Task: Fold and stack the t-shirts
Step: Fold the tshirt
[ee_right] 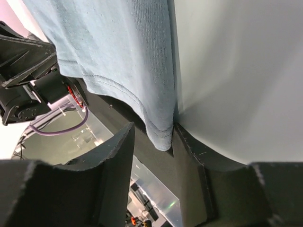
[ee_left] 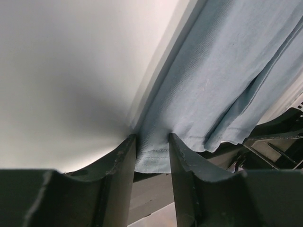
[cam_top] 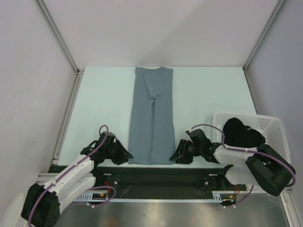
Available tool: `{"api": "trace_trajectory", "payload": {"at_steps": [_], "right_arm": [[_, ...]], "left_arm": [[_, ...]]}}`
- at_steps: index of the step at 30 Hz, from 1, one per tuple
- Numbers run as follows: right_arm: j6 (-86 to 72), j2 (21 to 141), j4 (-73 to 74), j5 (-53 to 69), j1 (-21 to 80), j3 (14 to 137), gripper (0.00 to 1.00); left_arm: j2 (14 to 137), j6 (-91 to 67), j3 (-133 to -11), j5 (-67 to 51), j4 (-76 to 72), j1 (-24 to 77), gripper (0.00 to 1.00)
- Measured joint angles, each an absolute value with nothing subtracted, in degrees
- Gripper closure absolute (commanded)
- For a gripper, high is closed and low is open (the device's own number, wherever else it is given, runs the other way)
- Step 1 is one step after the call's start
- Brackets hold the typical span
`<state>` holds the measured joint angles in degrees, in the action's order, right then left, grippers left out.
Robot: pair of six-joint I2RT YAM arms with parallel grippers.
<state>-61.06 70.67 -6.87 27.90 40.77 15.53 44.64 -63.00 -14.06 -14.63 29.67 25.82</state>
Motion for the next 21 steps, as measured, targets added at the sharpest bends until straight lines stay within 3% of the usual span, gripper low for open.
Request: {"api": "trace_trajectory", "payload": {"at_steps": [5, 6, 7, 9, 12, 21], "right_arm": [[-61.9, 70.9, -8.0, 27.9, 41.0, 14.9, 0.64], [-62.0, 70.8, -8.0, 27.9, 41.0, 14.8, 0.7], [-62.0, 70.8, -8.1, 27.8, 41.0, 14.7, 0.83], [-62.1, 70.8, -7.8, 27.4, 41.1, 14.2, 0.89], [-62.1, 70.5, -7.0, 27.2, 41.1, 14.0, 1.0], [-56.4, 70.4, 3.4, 29.0, 35.7, 27.4, 1.0]], "left_arm": [[44.6, -63.5, -13.2, -15.7, 29.7, 25.9, 0.76], [44.6, -63.6, -13.1, -15.7, 29.7, 25.9, 0.79], [44.6, -63.6, -13.1, -15.7, 29.8, 25.9, 0.86], [44.5, -64.1, -12.9, -15.7, 30.0, 25.9, 1.0], [43.7, -63.9, -12.9, -15.6, 30.5, 25.9, 1.0], [57.6, -60.4, -31.0, -13.7, 37.4, 26.0, 1.0]]}}
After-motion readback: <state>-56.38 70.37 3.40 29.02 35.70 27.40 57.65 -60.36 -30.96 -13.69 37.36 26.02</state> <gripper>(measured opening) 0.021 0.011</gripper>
